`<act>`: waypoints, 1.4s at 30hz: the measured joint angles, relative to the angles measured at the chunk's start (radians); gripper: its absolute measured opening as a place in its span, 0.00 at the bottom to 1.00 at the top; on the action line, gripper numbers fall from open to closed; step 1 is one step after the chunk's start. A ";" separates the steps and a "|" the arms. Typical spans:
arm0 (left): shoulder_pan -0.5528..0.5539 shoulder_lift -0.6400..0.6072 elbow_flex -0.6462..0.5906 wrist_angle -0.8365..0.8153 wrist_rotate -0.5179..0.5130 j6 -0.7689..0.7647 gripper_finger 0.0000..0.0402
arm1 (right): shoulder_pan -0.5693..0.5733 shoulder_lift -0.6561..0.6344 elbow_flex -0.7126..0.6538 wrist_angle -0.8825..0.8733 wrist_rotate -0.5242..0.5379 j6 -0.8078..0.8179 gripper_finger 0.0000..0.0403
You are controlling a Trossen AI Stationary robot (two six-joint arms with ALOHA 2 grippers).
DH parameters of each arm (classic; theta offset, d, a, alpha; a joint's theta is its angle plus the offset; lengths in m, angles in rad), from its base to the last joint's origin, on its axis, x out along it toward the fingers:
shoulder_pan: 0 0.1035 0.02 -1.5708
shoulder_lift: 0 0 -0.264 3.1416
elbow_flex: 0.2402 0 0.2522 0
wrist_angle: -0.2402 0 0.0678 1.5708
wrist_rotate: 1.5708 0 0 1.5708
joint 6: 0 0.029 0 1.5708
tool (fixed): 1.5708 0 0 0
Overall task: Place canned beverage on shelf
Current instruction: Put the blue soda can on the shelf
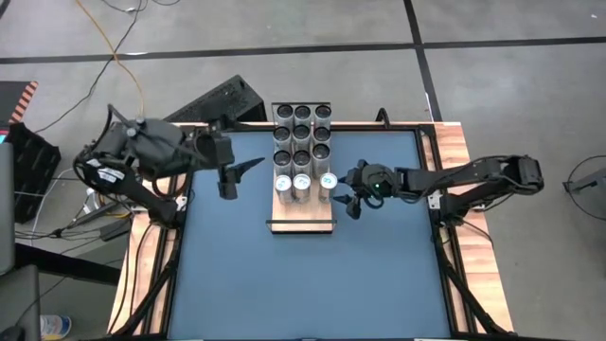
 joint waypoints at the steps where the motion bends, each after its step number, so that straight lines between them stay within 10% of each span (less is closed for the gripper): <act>1: -0.012 0.001 0.000 -0.008 -0.023 -0.003 0.71 | -0.007 0.011 0.000 0.018 -0.019 0.001 0.70; 42: -0.034 0.002 -0.050 -0.118 -0.083 -0.183 0.71 | 0.012 0.171 0.135 0.024 0.008 0.113 0.59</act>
